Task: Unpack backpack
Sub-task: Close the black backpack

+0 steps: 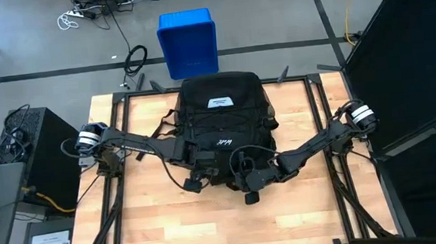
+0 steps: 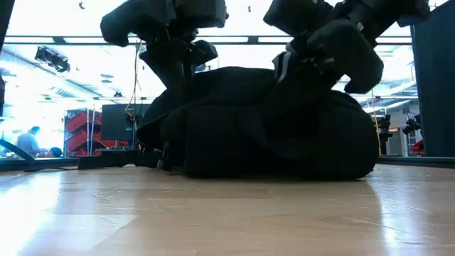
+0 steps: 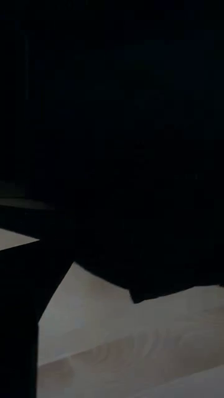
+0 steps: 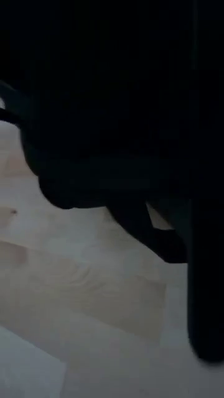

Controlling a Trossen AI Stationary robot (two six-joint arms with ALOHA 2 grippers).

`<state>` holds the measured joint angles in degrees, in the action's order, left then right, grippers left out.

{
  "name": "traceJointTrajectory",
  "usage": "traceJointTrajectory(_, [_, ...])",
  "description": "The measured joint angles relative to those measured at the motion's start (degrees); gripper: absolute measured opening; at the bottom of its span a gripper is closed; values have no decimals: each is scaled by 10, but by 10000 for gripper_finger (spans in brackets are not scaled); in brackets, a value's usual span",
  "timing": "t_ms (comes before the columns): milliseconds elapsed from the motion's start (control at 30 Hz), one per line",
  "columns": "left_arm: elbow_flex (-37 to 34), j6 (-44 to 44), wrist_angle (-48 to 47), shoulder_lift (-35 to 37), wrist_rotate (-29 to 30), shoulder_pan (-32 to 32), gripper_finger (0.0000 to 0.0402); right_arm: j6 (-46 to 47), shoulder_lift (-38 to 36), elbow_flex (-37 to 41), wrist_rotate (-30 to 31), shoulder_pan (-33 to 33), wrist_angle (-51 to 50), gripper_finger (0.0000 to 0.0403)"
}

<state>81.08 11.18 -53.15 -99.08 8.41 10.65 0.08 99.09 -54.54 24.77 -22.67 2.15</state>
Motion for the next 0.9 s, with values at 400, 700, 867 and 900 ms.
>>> traceJointTrajectory(400, [58,-96,-90,14,87,69,58,-23,-1,-44,49,-14,-43,1])
traceJointTrajectory(700, [32,-229,-183,58,266,114,58,-20,-2,-54,46,-13,-62,0])
traceJointTrajectory(867, [-118,-200,14,193,304,132,58,-18,-2,-54,46,-13,-62,0])
traceJointTrajectory(900, [-165,-191,68,229,303,131,58,-18,-2,-54,46,-13,-62,0])
